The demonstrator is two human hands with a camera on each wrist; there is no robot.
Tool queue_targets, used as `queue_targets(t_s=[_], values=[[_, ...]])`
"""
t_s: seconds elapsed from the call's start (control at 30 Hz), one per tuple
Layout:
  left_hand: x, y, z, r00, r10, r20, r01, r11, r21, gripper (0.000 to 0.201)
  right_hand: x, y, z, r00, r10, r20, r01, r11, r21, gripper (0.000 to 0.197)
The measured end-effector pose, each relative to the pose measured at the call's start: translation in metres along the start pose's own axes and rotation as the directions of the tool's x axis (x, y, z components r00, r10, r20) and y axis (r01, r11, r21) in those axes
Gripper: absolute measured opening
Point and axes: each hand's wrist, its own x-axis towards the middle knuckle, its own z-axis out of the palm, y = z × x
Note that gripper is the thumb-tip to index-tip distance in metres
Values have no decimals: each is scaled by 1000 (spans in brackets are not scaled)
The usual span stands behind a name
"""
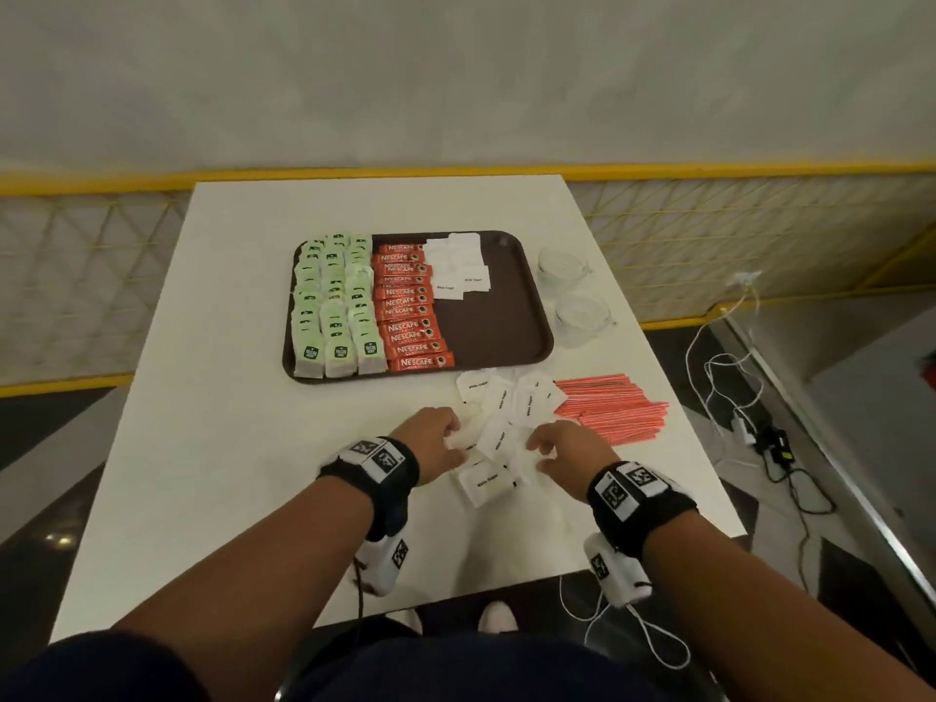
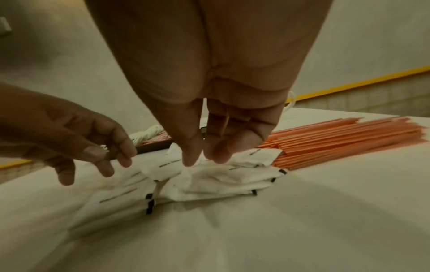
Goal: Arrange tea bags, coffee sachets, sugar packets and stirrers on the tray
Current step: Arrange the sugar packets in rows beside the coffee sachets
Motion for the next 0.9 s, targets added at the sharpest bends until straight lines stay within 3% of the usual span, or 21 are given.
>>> queue_targets(t_s=[0.13,0.23,0.37,0.63,0.9], values=[[2,6,21,998,-56,11,54,988,146,87,12,-1,4,997,-51,62,61,985,-159,52],[2,12,29,998,-59,-1,57,968,245,98,20,-2,6,988,-97,123,128,952,-279,59],[2,18,36,994,-104,-33,109,956,273,94,26,-2,6,974,-150,170,207,895,-395,55],[3,27,38,956,-292,-21,291,956,-21,88,38,1,2,966,-201,165,251,887,-388,52],[-2,31,42,933,-358,-24,353,929,-113,79,38,3,2,963,-207,173,263,867,-424,49]])
